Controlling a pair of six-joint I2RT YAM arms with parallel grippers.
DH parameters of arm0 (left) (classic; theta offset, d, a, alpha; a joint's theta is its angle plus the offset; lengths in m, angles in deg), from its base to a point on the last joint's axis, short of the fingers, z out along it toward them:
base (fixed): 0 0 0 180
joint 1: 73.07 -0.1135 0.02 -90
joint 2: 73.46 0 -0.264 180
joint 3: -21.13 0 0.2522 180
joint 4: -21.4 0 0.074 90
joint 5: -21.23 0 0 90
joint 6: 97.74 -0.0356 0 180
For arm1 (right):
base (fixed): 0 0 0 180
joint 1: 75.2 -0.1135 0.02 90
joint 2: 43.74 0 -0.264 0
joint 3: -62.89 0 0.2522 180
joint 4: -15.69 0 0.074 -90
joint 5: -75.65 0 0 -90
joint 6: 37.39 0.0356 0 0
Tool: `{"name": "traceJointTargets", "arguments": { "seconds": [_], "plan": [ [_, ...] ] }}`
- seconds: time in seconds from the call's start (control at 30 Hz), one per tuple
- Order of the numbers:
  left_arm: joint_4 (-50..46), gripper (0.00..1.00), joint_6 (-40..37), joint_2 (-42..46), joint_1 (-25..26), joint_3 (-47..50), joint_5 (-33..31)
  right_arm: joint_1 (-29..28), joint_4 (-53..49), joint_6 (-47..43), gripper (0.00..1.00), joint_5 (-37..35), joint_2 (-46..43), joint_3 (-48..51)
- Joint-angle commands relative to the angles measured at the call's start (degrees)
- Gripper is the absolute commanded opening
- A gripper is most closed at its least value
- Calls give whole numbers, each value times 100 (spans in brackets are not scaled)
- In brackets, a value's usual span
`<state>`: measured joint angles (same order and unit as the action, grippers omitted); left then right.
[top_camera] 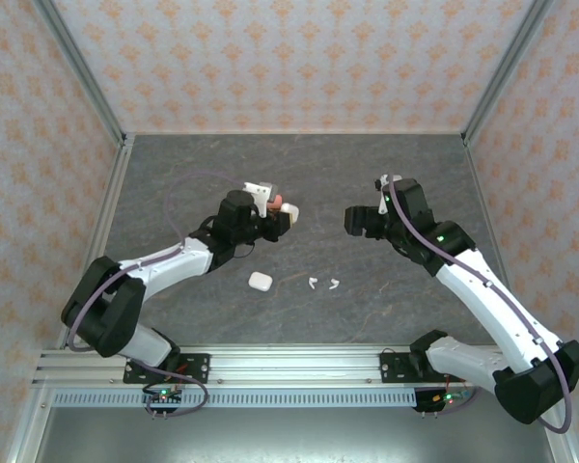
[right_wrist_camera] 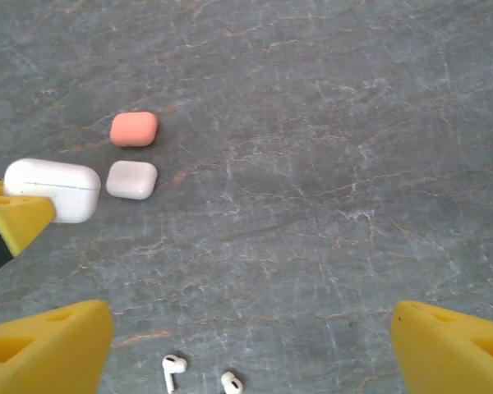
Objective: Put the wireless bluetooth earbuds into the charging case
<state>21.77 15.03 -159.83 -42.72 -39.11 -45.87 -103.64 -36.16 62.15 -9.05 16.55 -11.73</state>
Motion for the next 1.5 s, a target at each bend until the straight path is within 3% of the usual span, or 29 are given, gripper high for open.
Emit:
{"name": "traceJointTargets", "arguments": {
  "seconds": [0.0,0.47,0.63,0.77,0.9,1.07,1.2,1.27,1.47],
  "plan": [
    [-379,0,325,-134,-20,-131,-148,18,-83,-67,88,-310,-38,26],
    [-564,0,943,-1006,-16,-203,-5,19,7,-25,88,-123,306,24],
    [-824,2,901,-1232,-20,-355,-61,21,83,-70,91,398,403,0],
    [-1224,16,595,-1277,-20,-509,-244,21,182,-110,96,920,469,-31],
    [-1525,36,365,-1256,-28,-574,-410,14,255,-67,98,1283,545,-75],
    [-1613,54,265,-948,-145,-449,-596,-166,272,-151,98,1425,621,-128],
    [-1802,66,144,-513,-304,-424,-722,-678,157,-283,97,1126,935,-223],
    [-1888,70,115,-258,-425,-436,-777,-958,232,-263,92,1123,1171,-233],
    [-2156,81,263,422,-1092,-442,-796,-1965,438,-304,92,886,2228,-498]
  ]
}}
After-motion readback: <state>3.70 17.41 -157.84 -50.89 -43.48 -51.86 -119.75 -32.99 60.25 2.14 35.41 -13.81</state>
